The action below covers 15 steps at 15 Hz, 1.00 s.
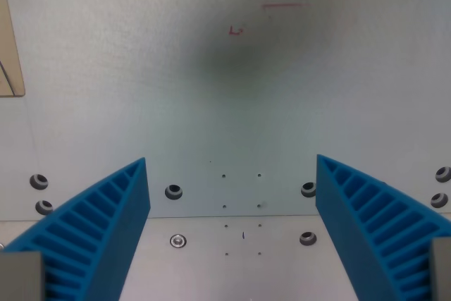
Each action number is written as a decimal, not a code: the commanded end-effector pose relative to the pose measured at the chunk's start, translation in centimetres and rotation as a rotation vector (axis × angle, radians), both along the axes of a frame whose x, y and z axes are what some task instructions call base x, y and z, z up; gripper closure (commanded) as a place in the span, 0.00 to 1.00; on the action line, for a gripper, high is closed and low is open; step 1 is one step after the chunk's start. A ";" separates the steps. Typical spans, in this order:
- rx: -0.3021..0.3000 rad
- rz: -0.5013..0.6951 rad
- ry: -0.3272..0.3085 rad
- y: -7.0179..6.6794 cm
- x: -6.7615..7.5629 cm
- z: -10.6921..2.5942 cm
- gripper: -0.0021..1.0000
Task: Rotate around base positive x
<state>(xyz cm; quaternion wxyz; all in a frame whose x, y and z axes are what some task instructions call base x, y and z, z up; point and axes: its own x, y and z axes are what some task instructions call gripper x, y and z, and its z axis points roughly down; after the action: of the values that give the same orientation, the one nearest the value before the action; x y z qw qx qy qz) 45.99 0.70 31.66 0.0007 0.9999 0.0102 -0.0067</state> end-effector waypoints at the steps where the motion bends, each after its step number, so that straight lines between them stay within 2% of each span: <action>1: 0.012 0.000 -0.007 0.0 0.0 0.3 0.00; 15: 0.175 0.001 -0.006 0.0 0.0 0.3 0.00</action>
<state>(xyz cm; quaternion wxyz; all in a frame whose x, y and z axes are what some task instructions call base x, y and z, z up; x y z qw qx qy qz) 45.99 1.16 31.67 -0.0199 0.9998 0.0048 -0.0068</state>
